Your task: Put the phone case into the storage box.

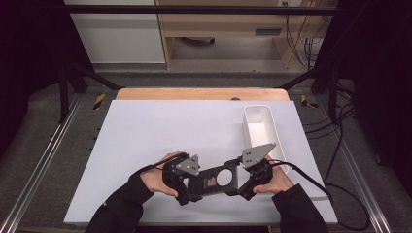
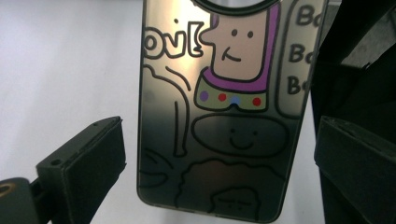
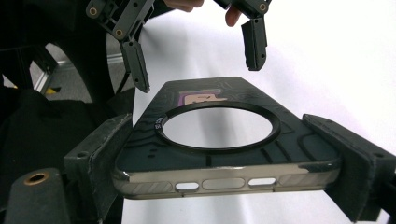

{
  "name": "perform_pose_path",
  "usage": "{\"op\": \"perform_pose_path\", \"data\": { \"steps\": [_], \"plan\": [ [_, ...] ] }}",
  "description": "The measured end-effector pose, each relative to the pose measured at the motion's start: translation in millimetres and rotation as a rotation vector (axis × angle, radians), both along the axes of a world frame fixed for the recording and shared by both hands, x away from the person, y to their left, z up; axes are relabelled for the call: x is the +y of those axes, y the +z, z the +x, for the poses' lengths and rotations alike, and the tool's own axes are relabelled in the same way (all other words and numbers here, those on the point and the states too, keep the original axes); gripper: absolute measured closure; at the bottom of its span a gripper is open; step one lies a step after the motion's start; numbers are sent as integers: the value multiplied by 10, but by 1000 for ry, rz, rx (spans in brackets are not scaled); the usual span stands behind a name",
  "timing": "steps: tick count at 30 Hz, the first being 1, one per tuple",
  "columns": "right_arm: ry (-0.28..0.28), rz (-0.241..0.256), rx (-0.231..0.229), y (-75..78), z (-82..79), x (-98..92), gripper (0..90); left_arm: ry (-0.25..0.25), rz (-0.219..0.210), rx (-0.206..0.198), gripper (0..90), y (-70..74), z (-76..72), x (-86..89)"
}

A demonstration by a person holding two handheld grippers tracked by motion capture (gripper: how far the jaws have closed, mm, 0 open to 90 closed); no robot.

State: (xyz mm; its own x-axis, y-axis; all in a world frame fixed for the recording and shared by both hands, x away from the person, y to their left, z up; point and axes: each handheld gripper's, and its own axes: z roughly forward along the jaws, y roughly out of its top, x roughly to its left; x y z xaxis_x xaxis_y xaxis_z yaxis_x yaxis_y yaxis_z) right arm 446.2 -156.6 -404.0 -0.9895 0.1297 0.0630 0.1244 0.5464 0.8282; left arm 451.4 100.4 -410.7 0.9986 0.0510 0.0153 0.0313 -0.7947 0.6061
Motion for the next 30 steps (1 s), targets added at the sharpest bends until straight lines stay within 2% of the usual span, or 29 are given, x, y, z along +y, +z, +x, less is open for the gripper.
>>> {"op": "perform_pose_path", "data": {
  "steps": [7, 8, 17, 21, 30],
  "plan": [
    [14, -36, -2, 44, 31, 67, 124, -17, 73, 9, 18, -7, 17, -91],
    [14, -36, -2, 44, 31, 67, 124, -20, 84, 1, 18, -8, 17, -108],
    [39, -112, -4, 126, 60, 167, 125, -26, 115, -1, 23, -19, 31, -178],
    [49, -154, -5, 173, 66, 233, 124, -34, 142, -8, 23, -24, 24, -218],
    [57, -204, -16, 237, 88, 290, 124, -40, 192, -12, 24, -44, 34, -275]
  ]
}}
